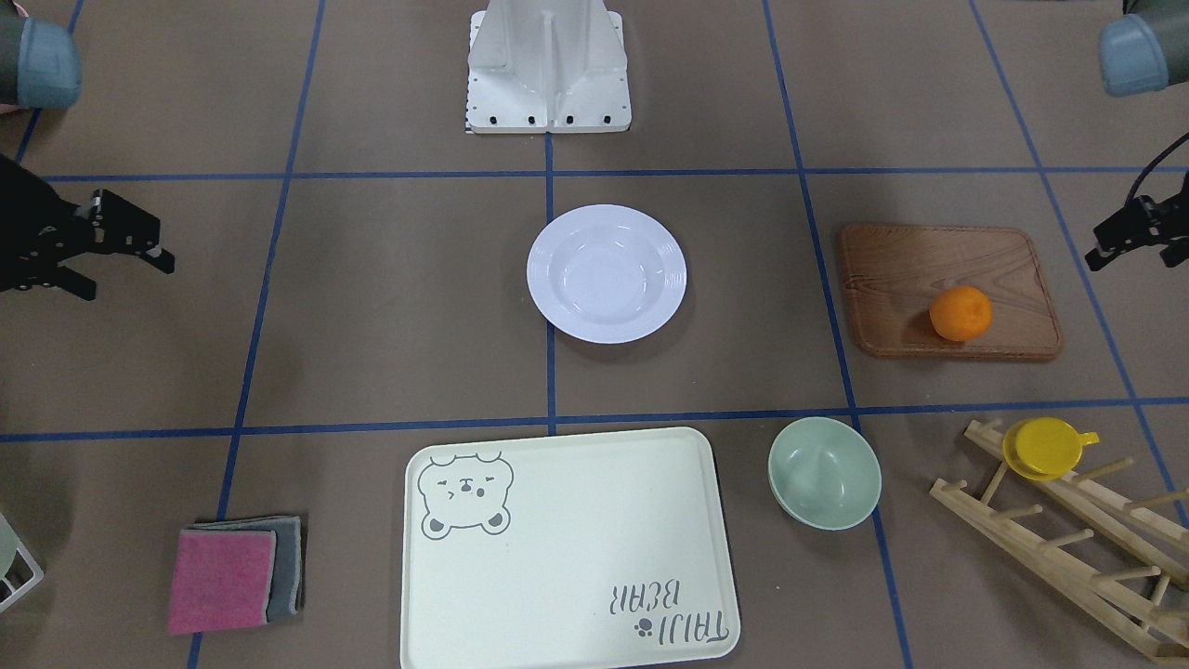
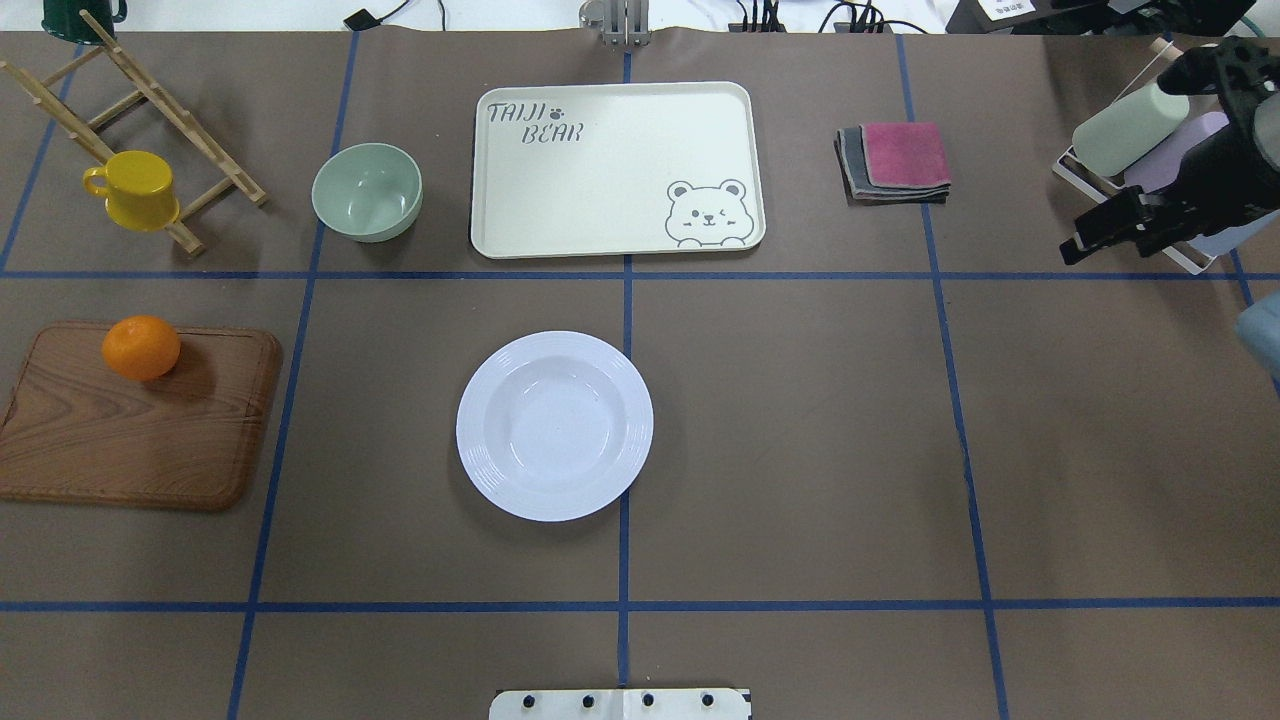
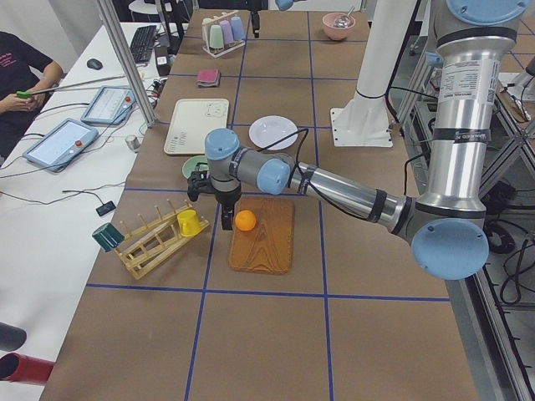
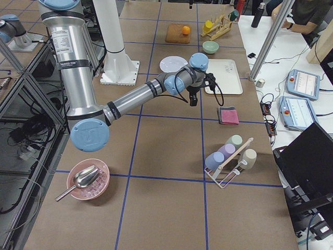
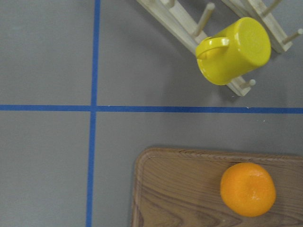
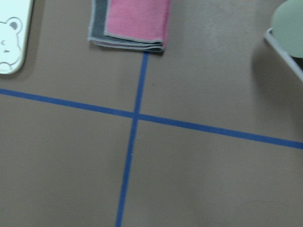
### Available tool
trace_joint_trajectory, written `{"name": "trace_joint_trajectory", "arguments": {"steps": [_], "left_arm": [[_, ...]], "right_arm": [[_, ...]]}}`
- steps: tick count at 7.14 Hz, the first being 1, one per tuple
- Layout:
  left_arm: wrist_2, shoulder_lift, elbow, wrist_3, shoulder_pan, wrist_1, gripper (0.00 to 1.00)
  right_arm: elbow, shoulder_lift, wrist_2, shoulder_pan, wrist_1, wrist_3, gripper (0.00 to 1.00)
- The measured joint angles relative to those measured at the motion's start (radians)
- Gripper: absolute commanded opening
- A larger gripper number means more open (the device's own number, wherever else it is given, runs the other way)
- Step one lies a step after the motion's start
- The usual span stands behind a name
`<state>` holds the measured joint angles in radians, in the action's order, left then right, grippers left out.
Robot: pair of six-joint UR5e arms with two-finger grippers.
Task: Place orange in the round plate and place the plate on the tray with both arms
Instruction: 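Move the left gripper toward the orange while the right gripper approaches the white plate, then grasp the orange on the wooden board with the left gripper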
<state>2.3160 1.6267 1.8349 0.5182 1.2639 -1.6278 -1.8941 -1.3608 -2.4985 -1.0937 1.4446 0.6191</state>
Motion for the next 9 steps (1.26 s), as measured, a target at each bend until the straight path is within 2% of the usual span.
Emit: {"name": "trace_joint_trajectory", "arguments": {"steps": [2, 4, 6, 9], "left_arm": [[-0.003, 0.057, -0.054, 0.080, -0.058, -0.035, 0.99], [-0.004, 0.089, -0.158, 0.113, -0.080, -0.145, 0.99], [-0.017, 0.092, -0.213, 0.207, -0.118, -0.265, 0.99], [-0.075, 0.073, -0.217, 0.296, -0.179, -0.336, 0.99]], "right_arm": [[0.020, 0.062, -0.074, 0.049, -0.085, 0.106, 1.00], [0.082, 0.125, -0.088, 0.113, -0.250, 0.243, 1.00], [0.146, 0.161, -0.077, 0.176, -0.447, 0.387, 1.00], [0.162, 0.177, -0.004, 0.266, -0.548, 0.450, 1.00]]}}
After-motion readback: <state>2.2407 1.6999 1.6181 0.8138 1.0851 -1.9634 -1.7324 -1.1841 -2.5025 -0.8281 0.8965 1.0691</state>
